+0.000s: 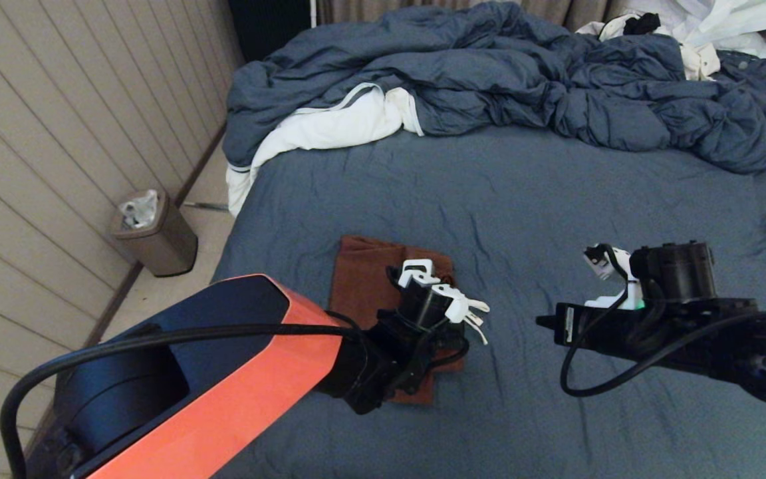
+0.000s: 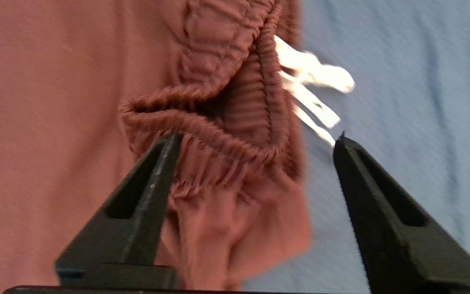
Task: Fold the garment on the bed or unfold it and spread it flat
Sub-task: Unford the brown shorts
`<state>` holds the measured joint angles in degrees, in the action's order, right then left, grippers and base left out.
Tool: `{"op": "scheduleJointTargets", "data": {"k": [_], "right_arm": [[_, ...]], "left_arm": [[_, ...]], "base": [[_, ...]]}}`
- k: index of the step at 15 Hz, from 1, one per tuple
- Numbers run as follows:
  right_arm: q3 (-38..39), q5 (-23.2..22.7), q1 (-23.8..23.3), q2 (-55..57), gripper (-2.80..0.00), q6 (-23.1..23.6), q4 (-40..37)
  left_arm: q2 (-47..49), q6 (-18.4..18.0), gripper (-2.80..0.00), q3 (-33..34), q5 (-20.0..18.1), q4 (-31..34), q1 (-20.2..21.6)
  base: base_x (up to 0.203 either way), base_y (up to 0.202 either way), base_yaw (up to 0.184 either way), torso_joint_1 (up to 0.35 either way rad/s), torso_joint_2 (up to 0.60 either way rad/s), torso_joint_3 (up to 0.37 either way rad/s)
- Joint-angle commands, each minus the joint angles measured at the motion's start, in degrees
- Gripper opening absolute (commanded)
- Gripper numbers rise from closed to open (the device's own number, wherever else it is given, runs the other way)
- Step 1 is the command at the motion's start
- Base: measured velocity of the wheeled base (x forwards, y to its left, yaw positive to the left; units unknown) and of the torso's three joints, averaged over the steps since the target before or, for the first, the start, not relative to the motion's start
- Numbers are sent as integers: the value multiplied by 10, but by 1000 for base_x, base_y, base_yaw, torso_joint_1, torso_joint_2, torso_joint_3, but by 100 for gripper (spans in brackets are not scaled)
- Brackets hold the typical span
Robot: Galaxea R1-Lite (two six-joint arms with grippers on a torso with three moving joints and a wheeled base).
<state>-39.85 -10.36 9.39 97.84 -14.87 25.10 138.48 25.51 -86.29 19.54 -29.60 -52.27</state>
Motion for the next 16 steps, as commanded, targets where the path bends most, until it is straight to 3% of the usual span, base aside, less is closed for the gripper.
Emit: {"op": "scheduleJointTargets", "data": {"k": [1,10,16], "right_arm": [[5,0,0,5,-280,-1,15],[13,0,1,13,-280,-1,34],[13,0,1,20,-280,-1,34]], "left_arm": [[-2,1,0,-3,1,-3,9],[-37,-33,0,21,21,-23,18],[11,-46,0,-5,21,-24,26]], "base": [[0,0,0,0,0,0],[0,0,0,0,0,0],[0,0,0,0,0,0]]}}
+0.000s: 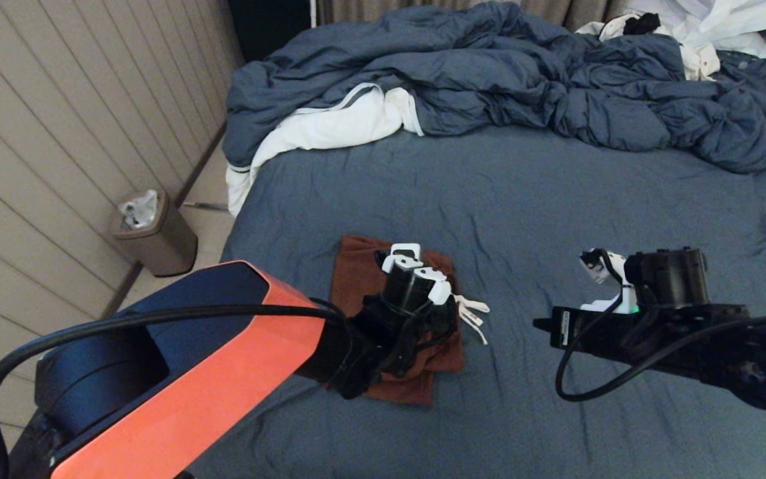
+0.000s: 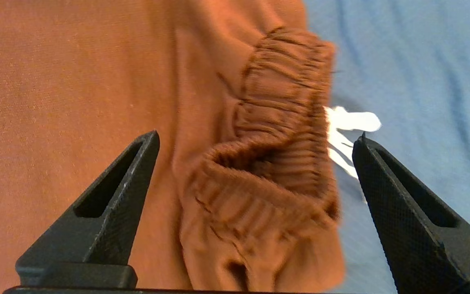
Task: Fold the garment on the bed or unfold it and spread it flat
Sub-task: Unford the brown shorts
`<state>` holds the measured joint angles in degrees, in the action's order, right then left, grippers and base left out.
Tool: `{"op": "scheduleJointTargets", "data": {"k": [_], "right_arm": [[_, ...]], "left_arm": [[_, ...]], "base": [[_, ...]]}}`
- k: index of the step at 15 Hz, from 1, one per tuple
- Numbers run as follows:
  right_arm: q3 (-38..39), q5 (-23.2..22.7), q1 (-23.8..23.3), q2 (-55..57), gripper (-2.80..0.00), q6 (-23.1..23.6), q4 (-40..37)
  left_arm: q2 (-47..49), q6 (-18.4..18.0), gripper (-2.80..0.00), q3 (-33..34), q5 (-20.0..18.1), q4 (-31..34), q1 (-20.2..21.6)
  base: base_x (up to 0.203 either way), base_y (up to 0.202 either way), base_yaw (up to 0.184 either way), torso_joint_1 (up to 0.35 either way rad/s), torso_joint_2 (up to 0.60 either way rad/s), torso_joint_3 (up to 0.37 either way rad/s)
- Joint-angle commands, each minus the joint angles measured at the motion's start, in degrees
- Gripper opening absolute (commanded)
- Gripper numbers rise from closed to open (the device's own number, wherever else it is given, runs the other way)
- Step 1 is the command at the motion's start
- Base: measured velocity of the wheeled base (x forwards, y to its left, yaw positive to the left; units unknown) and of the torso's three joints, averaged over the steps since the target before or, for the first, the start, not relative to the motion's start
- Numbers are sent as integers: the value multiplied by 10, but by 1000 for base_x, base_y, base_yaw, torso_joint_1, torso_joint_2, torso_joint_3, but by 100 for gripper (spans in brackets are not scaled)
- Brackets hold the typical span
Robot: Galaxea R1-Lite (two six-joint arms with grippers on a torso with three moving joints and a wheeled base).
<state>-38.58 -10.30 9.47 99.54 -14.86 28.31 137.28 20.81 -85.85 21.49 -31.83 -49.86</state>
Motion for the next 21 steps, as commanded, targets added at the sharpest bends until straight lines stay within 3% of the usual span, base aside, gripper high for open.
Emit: {"op": "scheduleJointTargets", "data": {"k": [1,4,5,14,17,21], "right_arm": [[0,-1,0,5,-280,-1,2],[0,0,-1,14,-280,0,11],[1,0,-1,16,-280,0,15],[4,0,0,22,-280,2,18],[4,0,0,22,-280,2,18],[8,0,1,22,-280,2,19]], "left_arm": [[37,1,0,-20,1,-2,2],[50,-2,0,-34,1,2,2],[49,-2,-280,-34,1,1,2],[17,-4,-280,-23,2,-2,19],[-41,-6,-280,-12,2,1,76],[-126,-7,-280,77,-16,-14,172]], "base": [[0,0,0,0,0,0],[0,0,0,0,0,0],[0,0,0,0,0,0],[0,0,0,0,0,0],[0,0,0,0,0,0],[0,0,0,0,0,0]]}}
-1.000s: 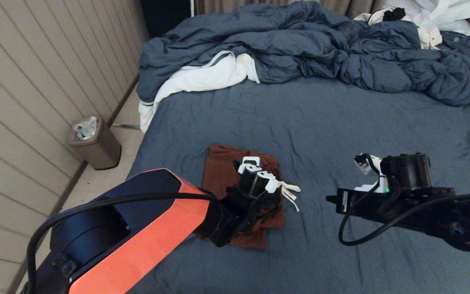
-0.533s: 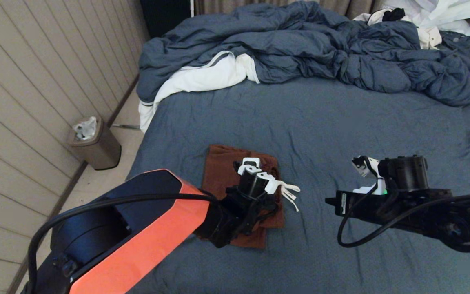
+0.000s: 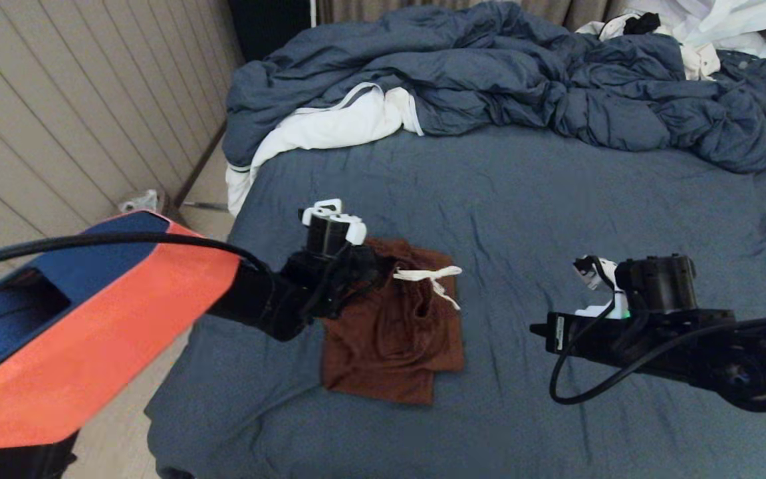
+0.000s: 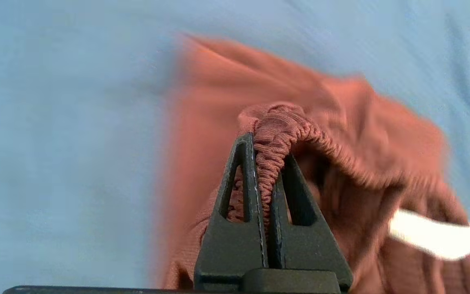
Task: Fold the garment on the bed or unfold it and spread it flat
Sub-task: Unford the brown shorts
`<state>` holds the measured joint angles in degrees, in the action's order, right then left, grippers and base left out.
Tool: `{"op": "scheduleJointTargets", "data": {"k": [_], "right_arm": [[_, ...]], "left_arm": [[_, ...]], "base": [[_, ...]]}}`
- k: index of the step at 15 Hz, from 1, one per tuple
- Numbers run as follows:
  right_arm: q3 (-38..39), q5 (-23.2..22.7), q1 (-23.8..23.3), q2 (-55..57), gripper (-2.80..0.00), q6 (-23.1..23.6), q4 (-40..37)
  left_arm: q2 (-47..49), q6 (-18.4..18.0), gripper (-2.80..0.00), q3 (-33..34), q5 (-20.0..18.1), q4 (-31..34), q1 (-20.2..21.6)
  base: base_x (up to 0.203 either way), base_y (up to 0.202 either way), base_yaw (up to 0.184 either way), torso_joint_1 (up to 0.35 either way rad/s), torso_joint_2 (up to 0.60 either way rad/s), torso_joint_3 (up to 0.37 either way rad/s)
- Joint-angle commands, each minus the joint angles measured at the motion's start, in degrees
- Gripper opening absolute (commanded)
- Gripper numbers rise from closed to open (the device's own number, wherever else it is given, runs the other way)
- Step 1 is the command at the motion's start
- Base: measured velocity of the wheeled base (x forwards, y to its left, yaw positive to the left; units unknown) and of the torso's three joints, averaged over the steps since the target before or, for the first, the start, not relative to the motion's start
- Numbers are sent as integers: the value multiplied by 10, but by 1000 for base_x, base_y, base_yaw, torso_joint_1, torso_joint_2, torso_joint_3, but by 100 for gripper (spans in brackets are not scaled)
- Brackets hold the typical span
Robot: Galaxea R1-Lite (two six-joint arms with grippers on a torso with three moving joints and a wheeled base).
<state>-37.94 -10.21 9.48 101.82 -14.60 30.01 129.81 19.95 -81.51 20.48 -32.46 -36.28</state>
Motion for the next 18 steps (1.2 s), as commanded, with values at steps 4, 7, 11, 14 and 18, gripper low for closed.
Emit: {"op": "scheduleJointTargets", "data": {"k": [4,7,11,14,18], "right_arm": [[10,0,2,0,-280,-1,16],[11,0,2,1,-280,-1,17],[11,0,2,2,-280,-1,17],[16,0,3,5,-280,-1,18],[21,0,5,4,-280,-1,18]], "left_arm": [[-93,1,-280,126,-47,-56,129],[-94,1,-280,180,-78,-107,193],[-79,0,-280,250,-132,-177,248],[-56,0,-280,277,-152,-214,254],[-34,-10,-280,297,-153,-256,267]], "base": [[0,0,0,0,0,0],[0,0,0,0,0,0],[0,0,0,0,0,0],[0,0,0,0,0,0],[0,0,0,0,0,0]]}}
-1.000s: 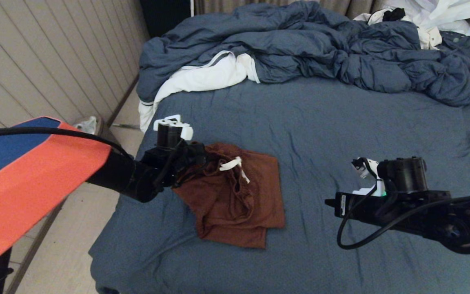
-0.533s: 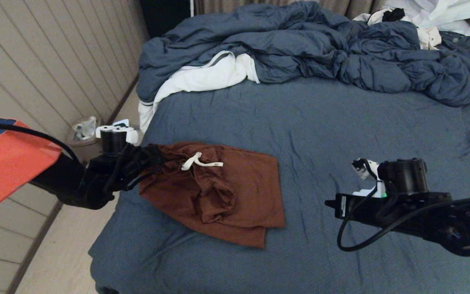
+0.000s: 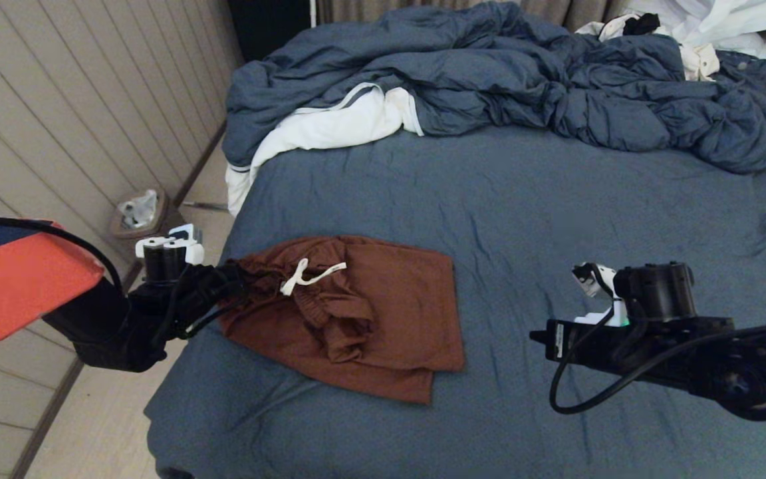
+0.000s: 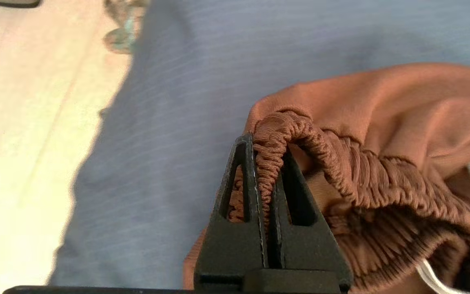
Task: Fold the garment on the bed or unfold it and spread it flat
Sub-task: Unford the brown shorts
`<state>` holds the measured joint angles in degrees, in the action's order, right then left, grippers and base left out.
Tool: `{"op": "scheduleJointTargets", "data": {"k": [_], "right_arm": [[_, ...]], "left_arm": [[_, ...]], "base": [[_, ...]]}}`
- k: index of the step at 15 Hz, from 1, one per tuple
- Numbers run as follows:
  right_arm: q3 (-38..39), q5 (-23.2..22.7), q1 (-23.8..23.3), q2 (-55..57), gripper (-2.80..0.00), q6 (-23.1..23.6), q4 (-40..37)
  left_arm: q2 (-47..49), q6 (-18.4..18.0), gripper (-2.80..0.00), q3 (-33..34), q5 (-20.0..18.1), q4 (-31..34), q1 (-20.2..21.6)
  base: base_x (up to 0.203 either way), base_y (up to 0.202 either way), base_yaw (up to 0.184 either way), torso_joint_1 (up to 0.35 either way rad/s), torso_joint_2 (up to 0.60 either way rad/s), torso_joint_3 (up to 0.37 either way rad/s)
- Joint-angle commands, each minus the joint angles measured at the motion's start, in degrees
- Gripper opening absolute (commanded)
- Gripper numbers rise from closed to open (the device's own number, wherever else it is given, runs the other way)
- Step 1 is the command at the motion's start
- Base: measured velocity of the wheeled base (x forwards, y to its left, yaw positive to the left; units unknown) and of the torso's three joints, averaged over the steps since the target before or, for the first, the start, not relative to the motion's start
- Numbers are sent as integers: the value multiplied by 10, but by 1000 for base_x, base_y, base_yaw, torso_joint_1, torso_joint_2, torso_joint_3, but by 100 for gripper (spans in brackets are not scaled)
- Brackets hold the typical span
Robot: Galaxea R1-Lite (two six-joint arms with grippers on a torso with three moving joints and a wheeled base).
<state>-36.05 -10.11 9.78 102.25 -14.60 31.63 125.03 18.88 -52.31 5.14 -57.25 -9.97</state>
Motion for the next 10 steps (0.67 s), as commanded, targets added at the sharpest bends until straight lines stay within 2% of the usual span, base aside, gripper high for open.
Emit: {"op": "scheduleJointTargets", "data": {"k": [1,5,10], "right_arm": [[4,-1,2,0,-280,-1,2],[4,-2,2,0,-280,-1,2],[4,-2,3,-2,-280,-1,2]], "left_arm": [[17,0,0,5,0,-14,4],[-7,-1,0,13,0,-18,8],[-69,-1,0,28,-5,-28,39]], "base": [[0,0,0,0,0,0],[0,0,0,0,0,0],[0,0,0,0,0,0]]}}
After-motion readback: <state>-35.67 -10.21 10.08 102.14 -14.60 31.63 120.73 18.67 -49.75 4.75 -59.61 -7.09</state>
